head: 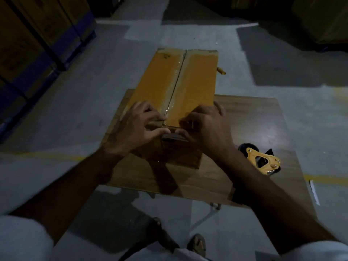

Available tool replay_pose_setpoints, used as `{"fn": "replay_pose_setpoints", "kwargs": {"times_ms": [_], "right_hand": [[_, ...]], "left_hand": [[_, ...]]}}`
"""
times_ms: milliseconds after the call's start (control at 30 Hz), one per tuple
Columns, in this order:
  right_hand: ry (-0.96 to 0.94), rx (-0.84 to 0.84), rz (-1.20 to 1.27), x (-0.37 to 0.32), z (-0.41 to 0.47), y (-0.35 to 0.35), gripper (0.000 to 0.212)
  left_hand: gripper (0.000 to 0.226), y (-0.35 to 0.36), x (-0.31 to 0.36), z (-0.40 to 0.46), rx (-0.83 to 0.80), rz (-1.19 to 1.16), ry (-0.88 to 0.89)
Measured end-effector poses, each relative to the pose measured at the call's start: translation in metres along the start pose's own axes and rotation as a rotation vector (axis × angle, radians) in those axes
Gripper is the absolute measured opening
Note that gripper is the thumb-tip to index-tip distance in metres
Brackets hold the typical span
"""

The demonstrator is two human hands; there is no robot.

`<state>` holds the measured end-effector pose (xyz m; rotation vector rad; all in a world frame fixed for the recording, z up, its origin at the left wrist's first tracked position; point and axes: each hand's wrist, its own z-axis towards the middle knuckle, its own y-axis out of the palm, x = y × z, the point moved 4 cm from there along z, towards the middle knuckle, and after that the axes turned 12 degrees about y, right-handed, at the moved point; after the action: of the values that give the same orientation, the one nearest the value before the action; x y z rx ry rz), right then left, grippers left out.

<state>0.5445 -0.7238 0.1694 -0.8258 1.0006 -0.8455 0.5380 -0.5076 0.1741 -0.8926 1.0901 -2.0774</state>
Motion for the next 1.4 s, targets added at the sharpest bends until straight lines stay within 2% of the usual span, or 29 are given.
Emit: {"fn": "replay_pose_setpoints", "kwargs": {"times_ms": [200,300,400,533,633,733,800,967,1067,1200,1300,1400], "right_hand": [[0.073,-0.011,-0.024,-0.021,-0.018,0.020,0.039],[0.104,0.010,-0.078,-0.027,-0.012,0.018,0.043],[0.092,-0.003,-0.006,-0.049,0.003,0.023,0.038],[0.103,-0.008,0.053,-0.073,0.008,0.041,0.042],[0.152,0.032,0.021,-0.074,-0.002,0.046,0.040],[0.207,-0.008,-0.025,-0.078,0.002,0.047,0.046],[0.198,-0.041,0.025,-0.089,0.010,0.049,0.043],[0.155,0.012,0.093,-0.105,0.008,0.057,0.032],[0.145,0.038,0.065,-0.096,-0.009,0.059,0.036],[0.216,0.053,0.136,-0.110,0.005,0.065,0.049],[0.217,0.111,0.098,-0.131,0.006,0.082,0.054],[0.261,0.166,0.062,-0.132,-0.007,0.093,0.052]], "left_hand": [[0.052,-0.005,-0.017,-0.014,-0.072,-0.067,0.124],[0.045,-0.021,-0.041,-0.019,-0.003,-0.041,0.080],[0.042,-0.020,-0.061,-0.026,0.036,-0.059,0.012],[0.038,-0.008,-0.073,-0.032,0.069,-0.163,0.064],[0.044,-0.002,-0.086,-0.042,0.090,-0.178,0.108],[0.057,0.003,-0.098,-0.056,0.171,-0.287,-0.071],[0.061,0.006,-0.101,-0.062,0.238,-0.418,-0.181],[0.063,0.007,-0.095,-0.068,0.295,-0.511,-0.213],[0.064,0.005,-0.097,-0.080,0.240,-0.498,-0.118],[0.073,-0.001,-0.117,-0.084,0.069,-0.555,0.042],[0.066,-0.006,-0.129,-0.086,-0.037,-0.600,0.130],[0.050,-0.008,-0.138,-0.088,-0.082,-0.672,0.149]]}}
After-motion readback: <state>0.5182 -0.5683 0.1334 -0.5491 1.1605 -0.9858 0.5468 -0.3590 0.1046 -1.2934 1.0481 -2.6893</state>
